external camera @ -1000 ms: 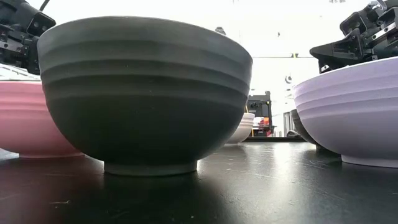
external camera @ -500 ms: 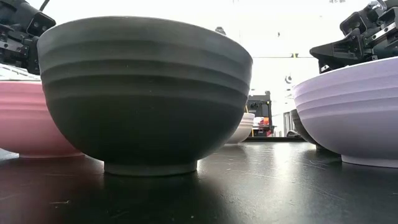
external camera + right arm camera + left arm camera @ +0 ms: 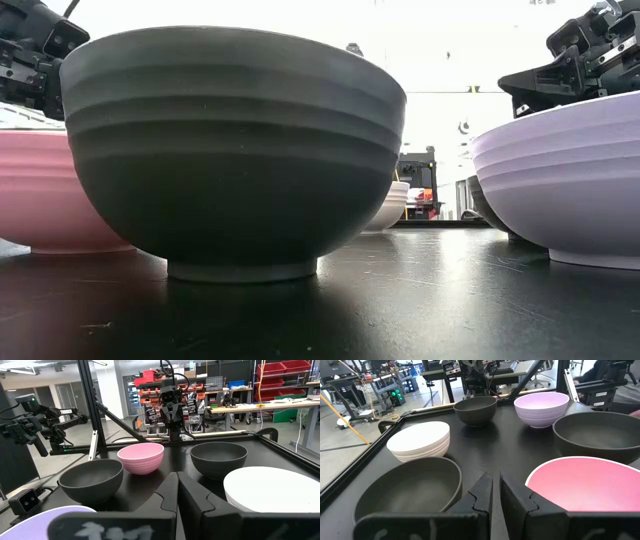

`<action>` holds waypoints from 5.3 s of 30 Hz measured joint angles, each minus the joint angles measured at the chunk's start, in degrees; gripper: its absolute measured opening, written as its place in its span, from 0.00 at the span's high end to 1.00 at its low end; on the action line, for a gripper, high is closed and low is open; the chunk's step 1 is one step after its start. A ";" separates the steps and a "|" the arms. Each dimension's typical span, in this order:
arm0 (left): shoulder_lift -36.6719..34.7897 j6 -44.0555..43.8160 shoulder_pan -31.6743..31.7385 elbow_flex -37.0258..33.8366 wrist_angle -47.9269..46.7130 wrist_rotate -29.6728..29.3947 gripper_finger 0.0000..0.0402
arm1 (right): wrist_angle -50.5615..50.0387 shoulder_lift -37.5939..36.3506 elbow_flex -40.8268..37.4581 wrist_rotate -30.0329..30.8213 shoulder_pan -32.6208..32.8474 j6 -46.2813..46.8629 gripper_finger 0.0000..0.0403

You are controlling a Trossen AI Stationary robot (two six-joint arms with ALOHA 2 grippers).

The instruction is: Nest bowls inside each other

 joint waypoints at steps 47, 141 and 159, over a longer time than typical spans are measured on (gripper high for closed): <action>-0.01 0.00 -0.01 -0.01 0.01 0.00 0.91 | -0.01 -0.01 0.01 0.00 0.00 0.01 1.00; 7.12 -4.01 0.00 20.86 8.90 -9.84 0.23 | -39.63 22.52 43.31 28.47 -0.90 -2.34 0.28; 18.62 -4.83 0.00 31.82 -1.44 -15.30 0.22 | -48.90 16.12 38.93 40.29 -2.59 11.12 0.29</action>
